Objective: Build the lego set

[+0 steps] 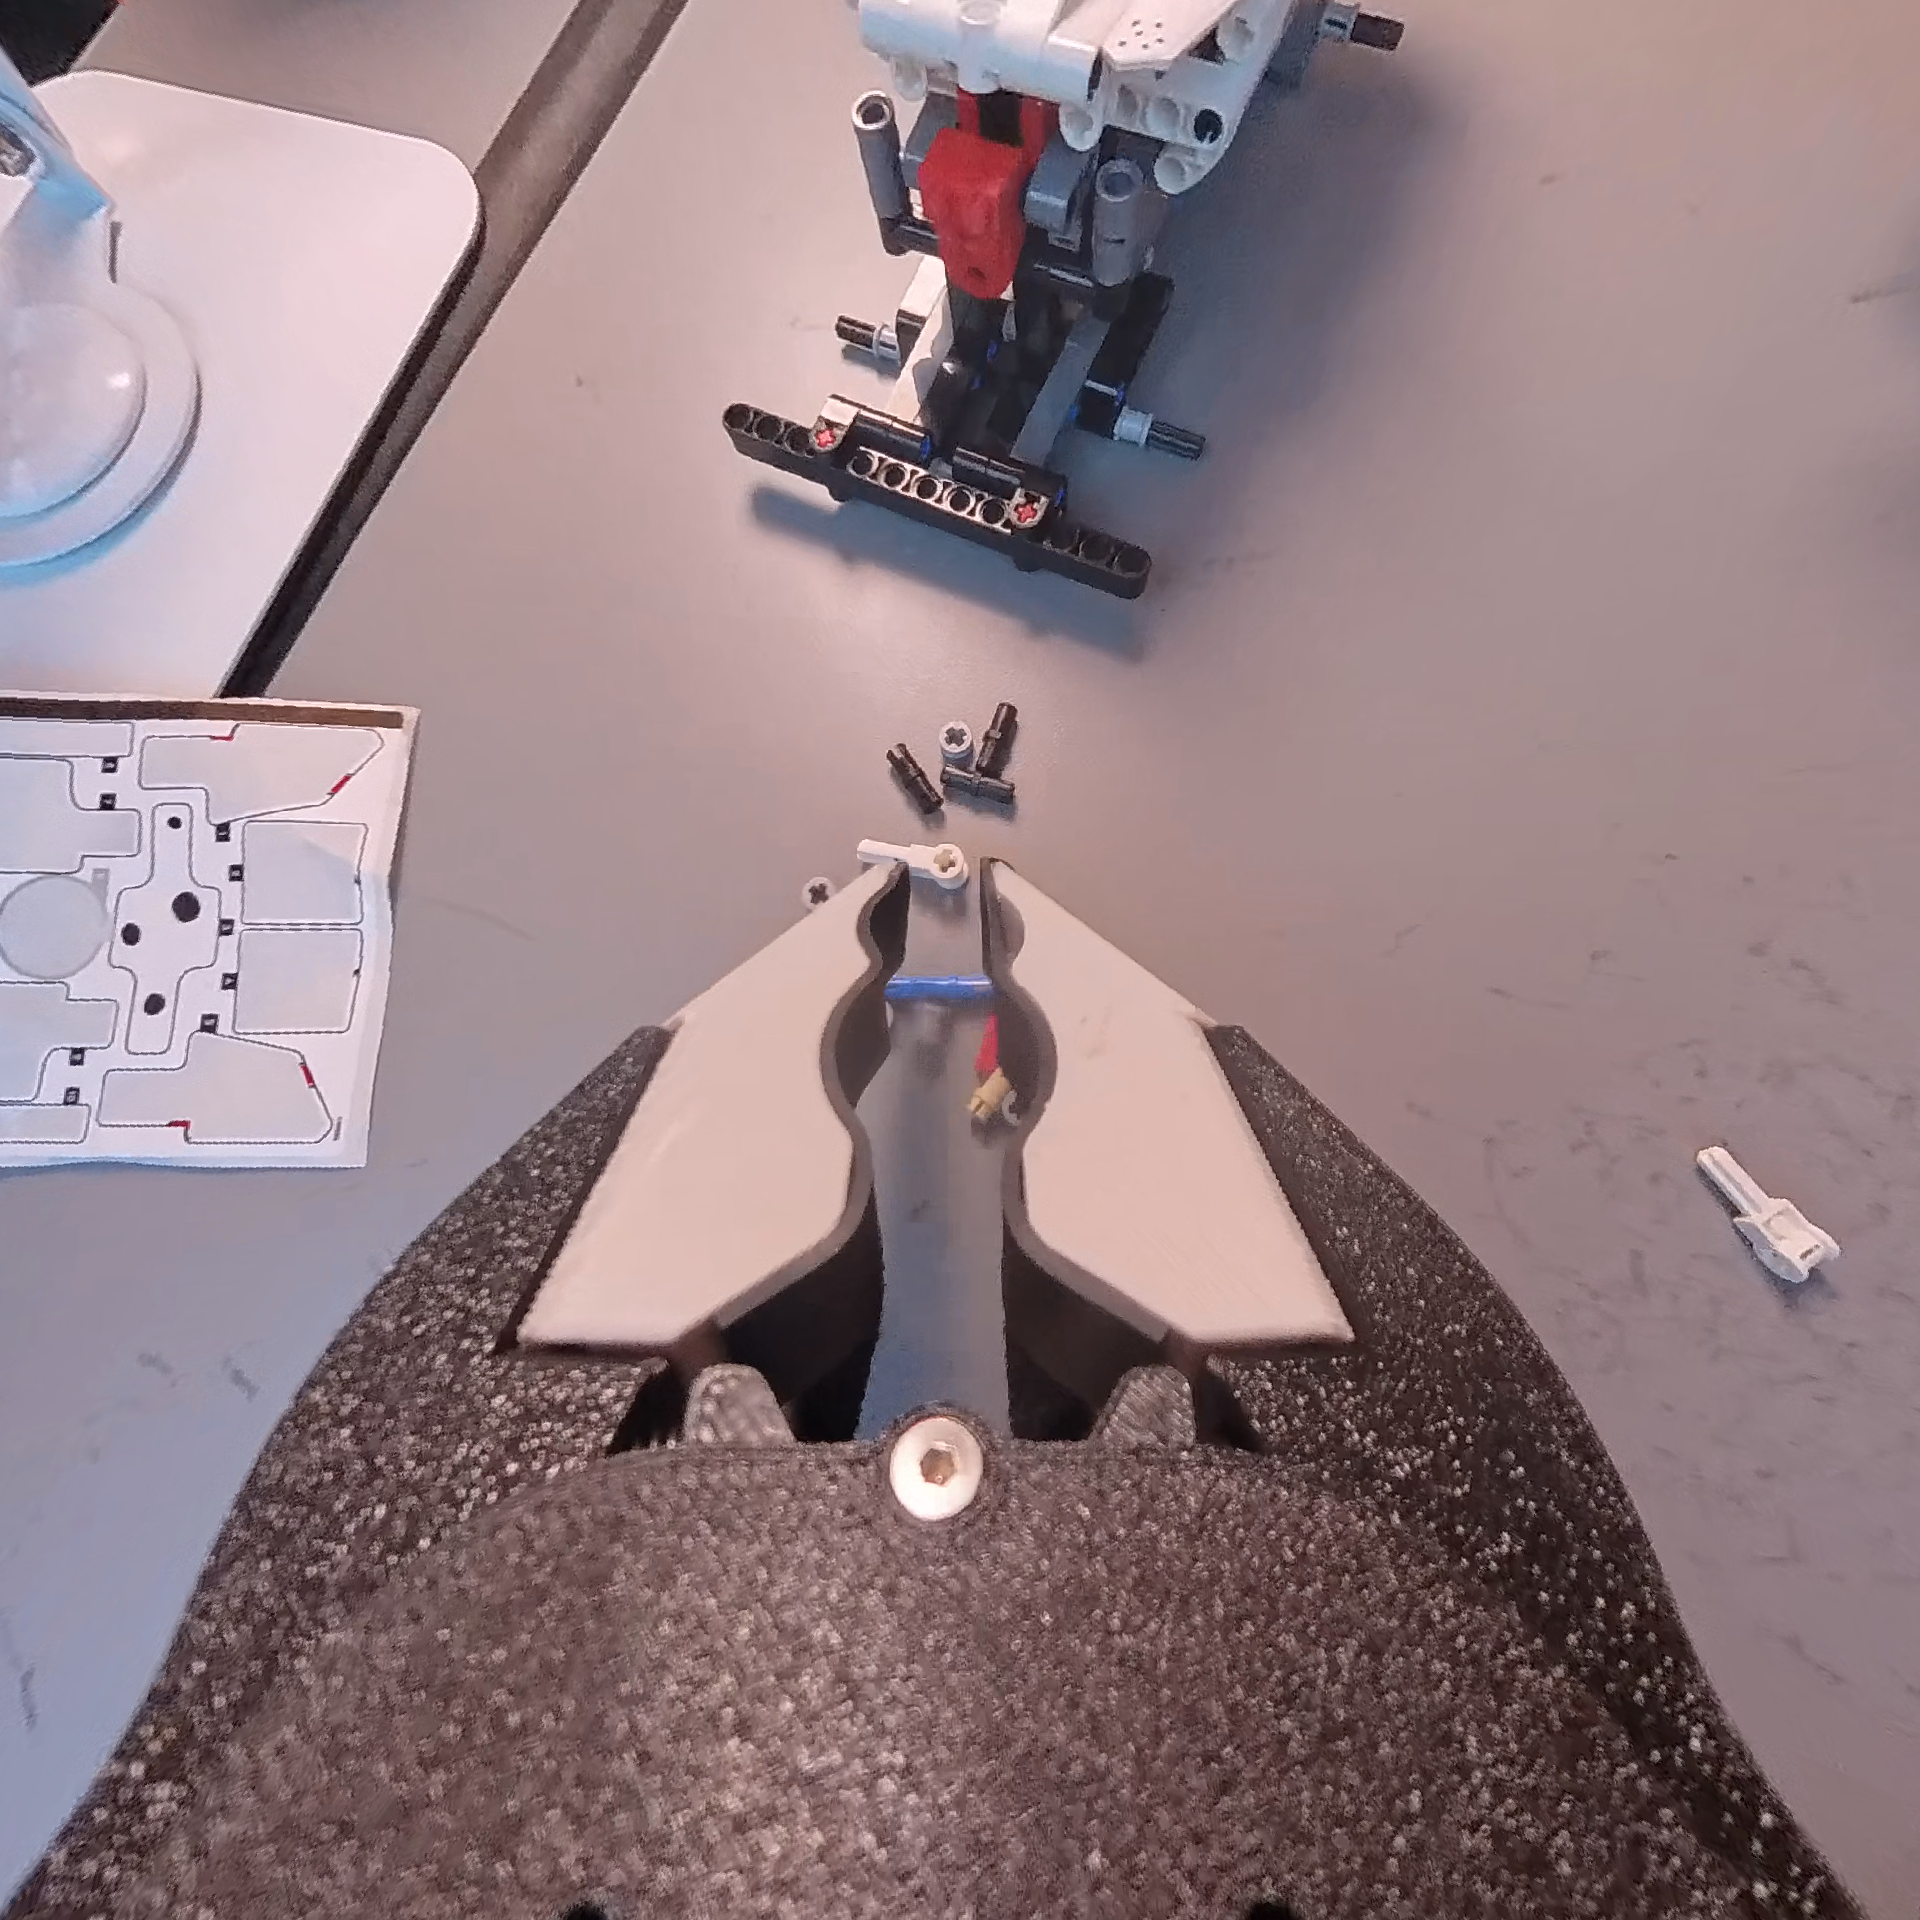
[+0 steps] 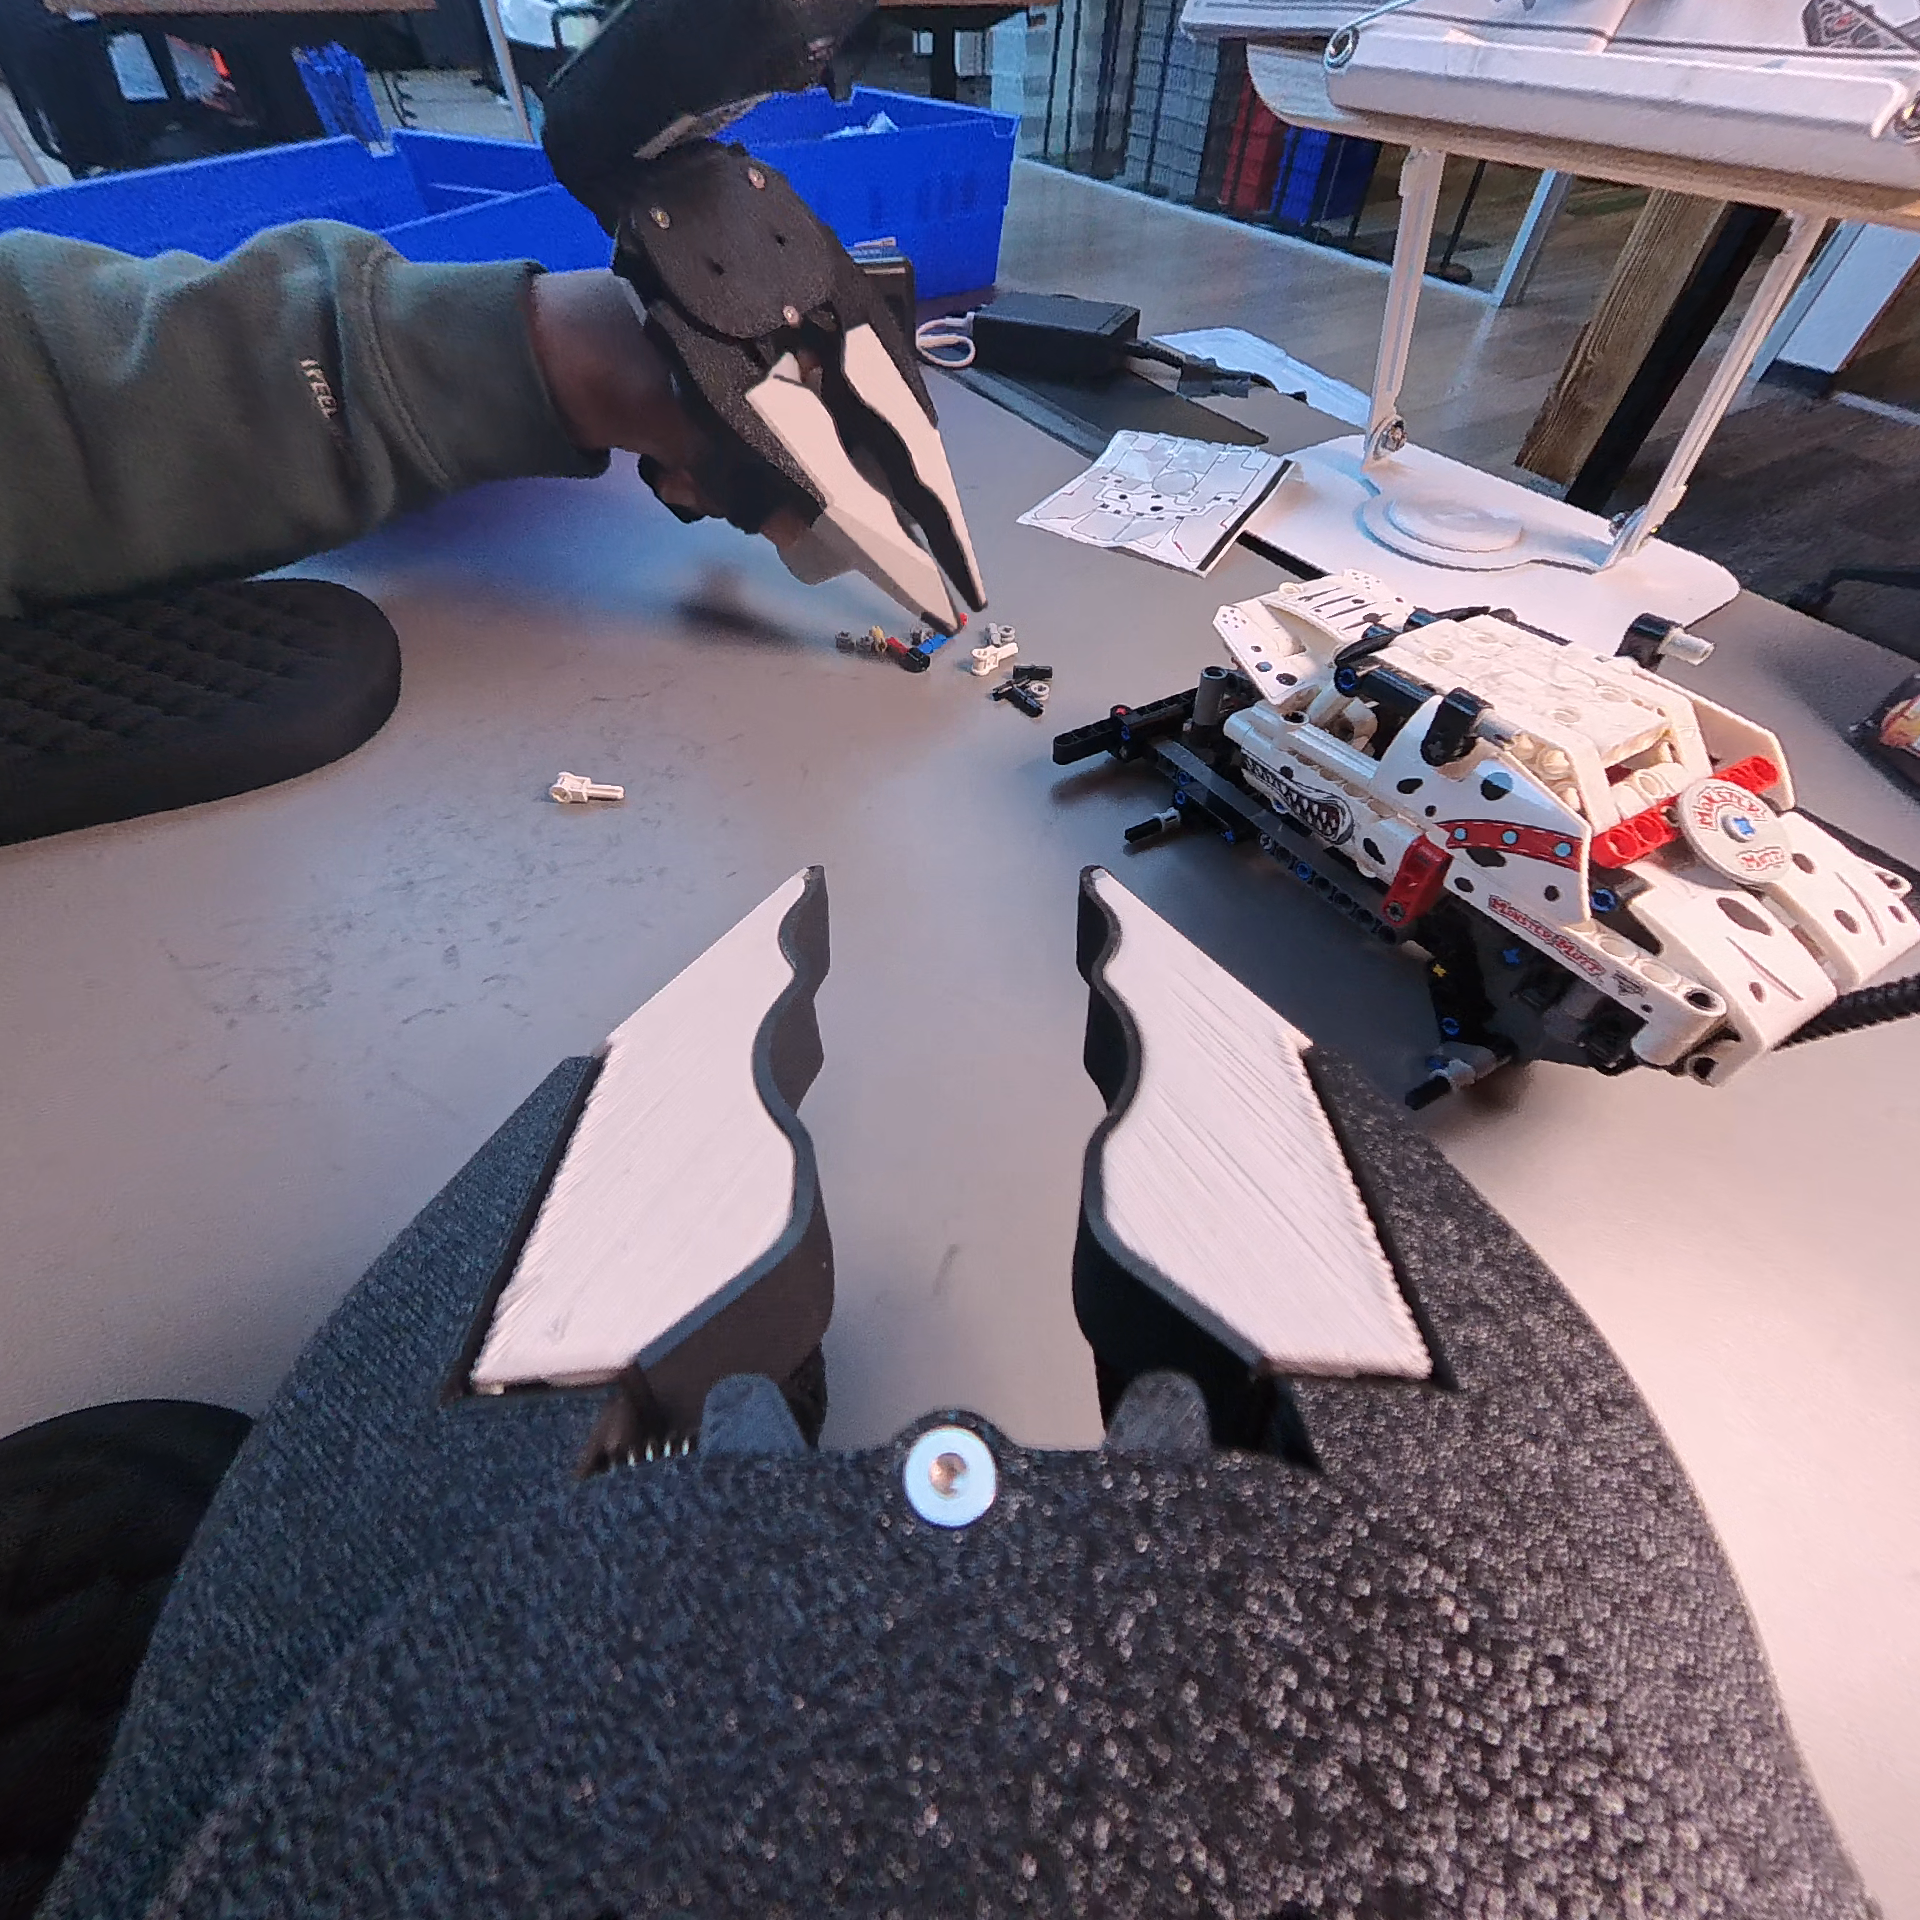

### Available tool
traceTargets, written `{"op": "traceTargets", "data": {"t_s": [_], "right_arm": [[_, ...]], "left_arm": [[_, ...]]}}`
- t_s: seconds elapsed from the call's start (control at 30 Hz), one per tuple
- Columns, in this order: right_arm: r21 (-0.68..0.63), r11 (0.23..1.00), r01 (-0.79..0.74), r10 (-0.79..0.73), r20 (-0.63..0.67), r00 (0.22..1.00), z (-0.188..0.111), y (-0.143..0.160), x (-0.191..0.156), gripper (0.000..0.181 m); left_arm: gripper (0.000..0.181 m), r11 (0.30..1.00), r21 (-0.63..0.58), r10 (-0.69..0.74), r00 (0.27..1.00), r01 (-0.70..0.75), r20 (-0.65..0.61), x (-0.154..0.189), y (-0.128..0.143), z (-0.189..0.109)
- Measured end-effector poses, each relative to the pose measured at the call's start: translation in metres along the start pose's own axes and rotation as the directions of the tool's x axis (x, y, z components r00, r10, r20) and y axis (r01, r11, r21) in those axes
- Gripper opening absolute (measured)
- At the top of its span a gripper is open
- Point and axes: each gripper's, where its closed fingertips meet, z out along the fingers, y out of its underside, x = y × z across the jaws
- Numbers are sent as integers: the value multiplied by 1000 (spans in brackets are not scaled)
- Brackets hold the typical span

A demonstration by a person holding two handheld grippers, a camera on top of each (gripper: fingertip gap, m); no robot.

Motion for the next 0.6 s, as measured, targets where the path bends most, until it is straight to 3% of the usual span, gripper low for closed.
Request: {"op": "traceTargets", "data": {"t_s": [0.43, 0.6], "right_arm": [[-6, 1000, 7, -7, -4, 1000, -2, 1, 0, 46], [12, 1000, 15, -15, -5, 1000, -6, -4, -1, 45]], "left_arm": [[2, 998, -45, 36, 999, -34, 35, -1, 1, 14], [14, 997, -47, 62, 995, -59, 78, -4, 0, 15]]}}
